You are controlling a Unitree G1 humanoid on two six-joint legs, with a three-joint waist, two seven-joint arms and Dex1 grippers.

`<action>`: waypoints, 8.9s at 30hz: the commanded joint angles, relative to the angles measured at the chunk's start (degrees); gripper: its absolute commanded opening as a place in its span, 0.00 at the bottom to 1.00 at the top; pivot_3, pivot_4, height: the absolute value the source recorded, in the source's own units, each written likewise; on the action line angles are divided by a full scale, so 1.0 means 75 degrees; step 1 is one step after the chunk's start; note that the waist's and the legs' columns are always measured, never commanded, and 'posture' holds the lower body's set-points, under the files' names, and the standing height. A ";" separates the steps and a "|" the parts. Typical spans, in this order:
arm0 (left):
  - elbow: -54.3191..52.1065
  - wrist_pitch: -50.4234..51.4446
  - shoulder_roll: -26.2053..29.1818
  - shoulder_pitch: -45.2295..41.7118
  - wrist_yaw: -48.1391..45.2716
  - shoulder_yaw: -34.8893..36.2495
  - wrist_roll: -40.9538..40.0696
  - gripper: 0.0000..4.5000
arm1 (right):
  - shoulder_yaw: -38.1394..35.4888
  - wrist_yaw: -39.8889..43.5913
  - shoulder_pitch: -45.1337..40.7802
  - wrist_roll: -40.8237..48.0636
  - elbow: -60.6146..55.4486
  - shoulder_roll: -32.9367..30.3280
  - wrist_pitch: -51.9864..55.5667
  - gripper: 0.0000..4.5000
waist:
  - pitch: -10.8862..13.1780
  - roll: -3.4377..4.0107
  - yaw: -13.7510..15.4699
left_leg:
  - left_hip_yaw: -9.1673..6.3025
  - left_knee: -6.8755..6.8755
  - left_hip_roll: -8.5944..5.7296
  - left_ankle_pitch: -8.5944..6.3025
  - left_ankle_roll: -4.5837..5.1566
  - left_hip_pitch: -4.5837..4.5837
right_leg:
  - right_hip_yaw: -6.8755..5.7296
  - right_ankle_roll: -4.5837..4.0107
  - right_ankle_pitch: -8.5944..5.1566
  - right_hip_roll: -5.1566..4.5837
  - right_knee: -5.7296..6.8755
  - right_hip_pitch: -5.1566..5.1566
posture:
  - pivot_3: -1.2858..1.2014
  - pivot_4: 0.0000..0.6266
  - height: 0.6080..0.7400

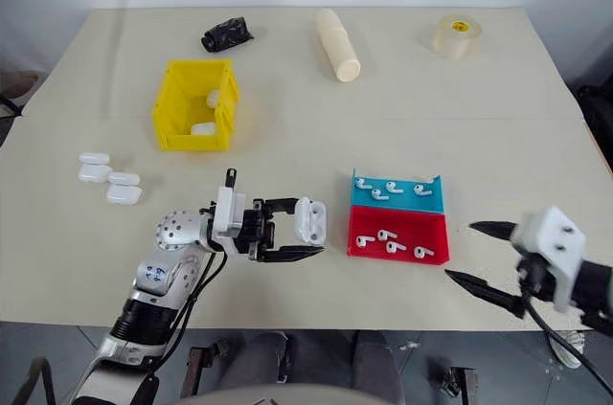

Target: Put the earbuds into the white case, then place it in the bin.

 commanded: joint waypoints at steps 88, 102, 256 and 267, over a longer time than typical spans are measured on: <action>-0.0258 0.1073 0.0392 -0.0310 -0.0601 0.0335 -0.1011 0.60 | 0.3966 -0.1616 -0.3330 0.0677 -0.1183 0.5257 -0.1930 0.16 | 0.0003 0.0000 -0.0036 | -0.0024 -0.0003 -0.0016 0.0004 -0.0001 -0.0015 | -0.0011 0.0011 0.0006 -0.0008 -0.0009 -0.0006 | 0.52 0.24 1.00; -0.0501 0.1522 0.0254 -0.0532 -0.0459 0.0393 -0.1172 0.60 | 0.4874 -0.1335 -0.3376 0.0002 0.0517 0.6175 -0.3244 0.16 | 0.0003 0.0000 -0.0100 | -0.0024 -0.0006 -0.0019 0.0005 -0.0002 -0.0015 | -0.0008 0.0011 0.0006 -0.0008 -0.0002 -0.0012 | 0.52 0.24 1.00; -0.0683 0.1532 0.0617 -0.0726 0.0730 0.0038 -0.0162 0.60 | 0.2496 -0.1070 -0.4105 0.2757 -0.0215 0.4844 0.1282 0.12 | 0.0008 0.0022 -0.0020 | -0.0018 -0.0004 -0.0026 0.0010 0.0004 -0.0045 | -0.0004 0.0022 0.0013 -0.0018 -0.0018 -0.0032 | 0.52 0.24 1.00; -0.0767 0.1692 0.0544 -0.0763 0.0716 -0.0012 -0.0152 0.60 | 0.3798 -0.1488 -0.3524 0.2204 -0.0455 0.5175 0.0631 0.12 | 0.0008 0.0022 -0.0038 | -0.0017 -0.0006 -0.0029 0.0010 0.0006 -0.0042 | -0.0001 0.0022 0.0012 -0.0015 -0.0013 -0.0033 | 0.52 0.24 1.00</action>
